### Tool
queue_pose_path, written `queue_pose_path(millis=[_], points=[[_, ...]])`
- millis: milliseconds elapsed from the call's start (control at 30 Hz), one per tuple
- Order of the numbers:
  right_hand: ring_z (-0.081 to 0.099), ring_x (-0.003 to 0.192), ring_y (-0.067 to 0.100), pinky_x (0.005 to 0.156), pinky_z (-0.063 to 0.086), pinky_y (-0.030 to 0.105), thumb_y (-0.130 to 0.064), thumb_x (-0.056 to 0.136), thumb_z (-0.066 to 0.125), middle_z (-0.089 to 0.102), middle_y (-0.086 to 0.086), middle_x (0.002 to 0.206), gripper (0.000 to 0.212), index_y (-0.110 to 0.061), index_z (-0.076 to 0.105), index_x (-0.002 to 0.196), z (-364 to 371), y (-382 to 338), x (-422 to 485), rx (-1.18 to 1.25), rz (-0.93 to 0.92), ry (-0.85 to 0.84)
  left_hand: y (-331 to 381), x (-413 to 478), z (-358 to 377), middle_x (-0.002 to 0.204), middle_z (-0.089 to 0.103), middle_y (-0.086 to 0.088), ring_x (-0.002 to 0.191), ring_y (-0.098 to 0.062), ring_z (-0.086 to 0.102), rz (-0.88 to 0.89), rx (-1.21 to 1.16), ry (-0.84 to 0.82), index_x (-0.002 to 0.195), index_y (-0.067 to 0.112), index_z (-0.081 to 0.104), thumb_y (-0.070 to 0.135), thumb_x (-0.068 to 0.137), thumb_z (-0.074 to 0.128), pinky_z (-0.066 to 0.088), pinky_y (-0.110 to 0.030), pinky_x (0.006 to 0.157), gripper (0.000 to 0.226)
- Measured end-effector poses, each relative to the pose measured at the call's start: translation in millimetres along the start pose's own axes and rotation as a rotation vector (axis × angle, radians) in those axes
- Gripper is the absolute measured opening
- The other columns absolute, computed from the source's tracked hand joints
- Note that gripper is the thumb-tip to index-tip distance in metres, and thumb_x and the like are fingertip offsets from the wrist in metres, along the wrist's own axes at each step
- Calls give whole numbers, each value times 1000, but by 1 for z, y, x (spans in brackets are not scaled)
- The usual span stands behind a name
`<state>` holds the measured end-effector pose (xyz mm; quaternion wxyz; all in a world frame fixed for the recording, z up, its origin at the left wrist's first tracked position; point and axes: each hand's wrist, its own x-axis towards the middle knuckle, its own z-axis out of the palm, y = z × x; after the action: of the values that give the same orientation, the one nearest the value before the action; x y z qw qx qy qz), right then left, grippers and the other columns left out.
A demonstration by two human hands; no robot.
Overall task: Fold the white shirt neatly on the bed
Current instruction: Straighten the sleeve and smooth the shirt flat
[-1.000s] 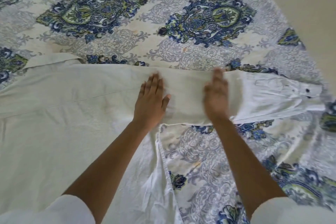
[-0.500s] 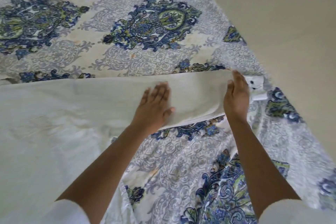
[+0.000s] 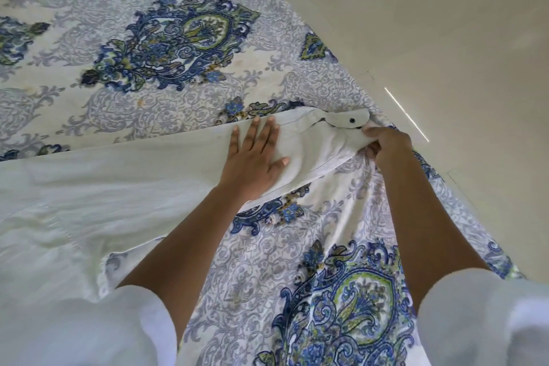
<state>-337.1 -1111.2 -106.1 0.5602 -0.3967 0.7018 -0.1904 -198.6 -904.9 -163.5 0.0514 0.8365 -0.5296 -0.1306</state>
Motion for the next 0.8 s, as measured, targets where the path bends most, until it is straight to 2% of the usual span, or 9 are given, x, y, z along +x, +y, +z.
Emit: queue_pose_path(millis=[67,133,300,400,500,567,667,733,800], points=[[57,70,17,59,48,25,-16,93,54,65,2,72,13,-9,56,83,-5,-2,8,-150,-85,44,1,1,1,158,-12,2,145,-20,-12,5,15,13,150,18,-5,60,79,-9,-10,-47,115,82],[61,96,25,72,48,28,-31,99,42,66,14,103,33,-5,61,104,-8,4,8,-373,-140,165,0,1,4,158,-10,1,145,-20,-12,7,37,16,150,18,-5,61,80,-8,-10,-48,115,82],[49,118,30,88,43,34,-6,91,45,55,17,126,32,0,51,122,9,39,-13,-497,-521,444,4,2,6,159,-7,0,146,-21,-10,-16,82,8,150,17,-4,61,81,-7,-8,-50,116,81],[34,135,29,114,26,34,-5,93,44,41,18,141,46,2,36,137,42,68,-58,-669,-1068,76,5,-2,4,159,-9,-1,146,-22,-10,-22,96,-9,149,15,-6,60,80,-10,-9,-48,115,82],[25,141,29,117,13,37,-13,97,35,27,17,152,51,-1,23,145,54,102,-70,-1093,-1376,-344,-8,-20,1,158,-9,-5,145,-19,-12,-29,68,-33,149,11,-5,60,79,-9,-11,-43,115,84],[23,142,31,118,16,41,-16,99,21,18,18,154,50,-3,14,147,40,102,-44,-1339,-1320,-197,-34,-48,2,156,-14,-4,143,-18,-15,-68,90,-39,148,11,-7,63,81,-9,-10,-41,115,85],[2,146,25,120,2,37,-19,100,17,1,13,157,51,-5,4,148,26,90,-38,-1287,-1003,-8,-64,-94,-1,157,-2,-9,145,-22,-2,-142,124,-26,149,7,4,65,84,-13,-1,-42,115,89],[15,144,30,118,11,39,-12,98,21,12,19,153,48,2,14,144,51,105,-75,-1217,-1156,-10,-59,-114,-4,155,19,-15,142,-28,21,-179,102,-1,146,1,22,54,91,8,11,-43,114,77],[41,132,34,107,33,44,-10,87,29,41,21,142,52,5,38,136,80,137,-113,-1192,-1325,-250,-42,-130,2,147,37,-16,133,-31,41,-125,108,21,139,0,39,37,90,24,22,-41,111,63]])
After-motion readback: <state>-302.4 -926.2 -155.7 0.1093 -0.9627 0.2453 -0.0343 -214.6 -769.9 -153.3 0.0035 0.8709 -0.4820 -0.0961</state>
